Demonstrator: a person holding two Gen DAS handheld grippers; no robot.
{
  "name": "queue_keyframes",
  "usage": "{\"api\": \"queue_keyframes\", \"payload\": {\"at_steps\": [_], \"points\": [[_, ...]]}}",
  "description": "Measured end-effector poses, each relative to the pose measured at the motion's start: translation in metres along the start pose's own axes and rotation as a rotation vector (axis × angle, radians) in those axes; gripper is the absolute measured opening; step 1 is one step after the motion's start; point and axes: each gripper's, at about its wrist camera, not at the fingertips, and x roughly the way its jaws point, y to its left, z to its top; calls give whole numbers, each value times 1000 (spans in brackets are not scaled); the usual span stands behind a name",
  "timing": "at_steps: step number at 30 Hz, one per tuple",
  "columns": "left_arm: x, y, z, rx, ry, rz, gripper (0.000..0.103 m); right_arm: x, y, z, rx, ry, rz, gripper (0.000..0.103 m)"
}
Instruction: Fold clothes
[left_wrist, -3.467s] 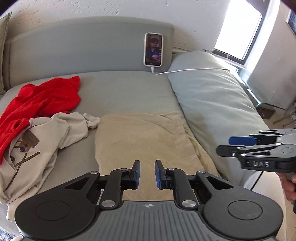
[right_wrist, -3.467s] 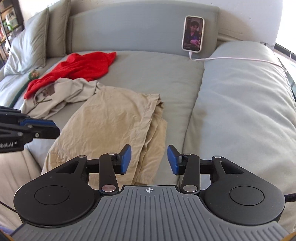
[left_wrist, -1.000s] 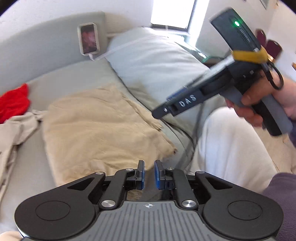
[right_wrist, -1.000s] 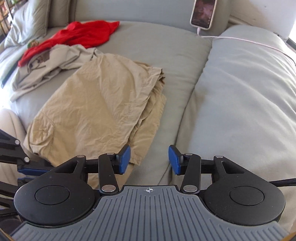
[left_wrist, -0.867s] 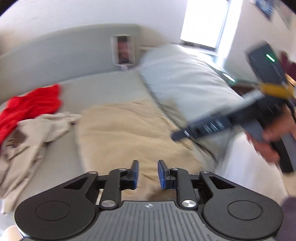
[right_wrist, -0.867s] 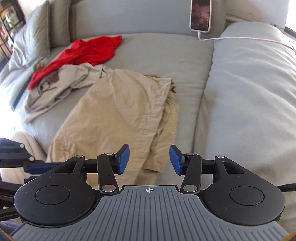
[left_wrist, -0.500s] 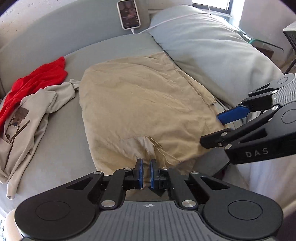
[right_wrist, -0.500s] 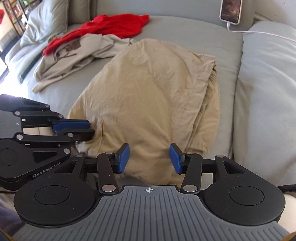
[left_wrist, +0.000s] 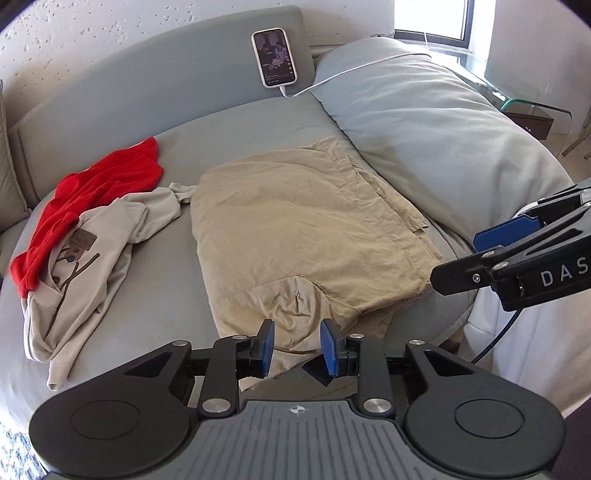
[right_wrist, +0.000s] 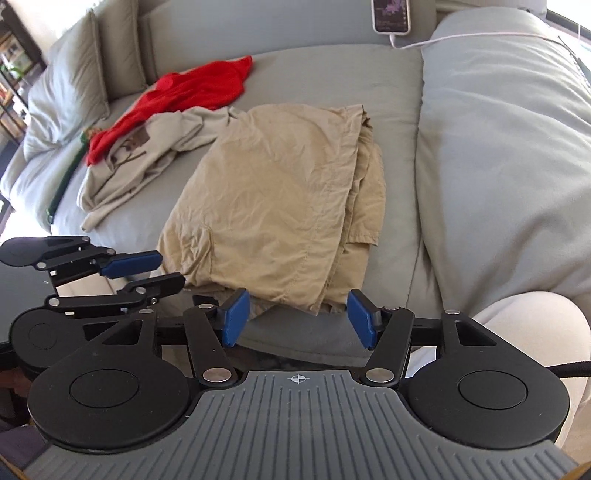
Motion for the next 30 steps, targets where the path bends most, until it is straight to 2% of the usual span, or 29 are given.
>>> {"api": "queue_keyframes", "payload": {"at_steps": [4,18,21,23,24,25,26,28,29,30], "points": [[2,3,0,-16,6,11,34,2,4,2,-4,7,4,72],[5,6,2,-26,15,46,52,9,9,2,-28,39,0,74],[2,11,3,-61,-6,51,52,8,11,3,-29,27,4,74],[1,16,6,-108,-34,44,52,4,11,4,-26,-10,25,74],[0,18,8,-132,-47,39,52,2,11,5,-26,-34,41,67],[1,20,10,-149,-58,36,51,1,12,7,-29,-52,51,56],[4,20,11,-159,-64,42,51,2,13,9,-34,-63,57,51],[14,19,15,-157,-53,82,47,7,15,14,-47,-90,54,37],[21,18,16,-152,-31,94,41,12,16,16,-55,-95,48,37],[28,17,16,-149,-4,93,41,18,17,18,-64,-94,41,37]]}}
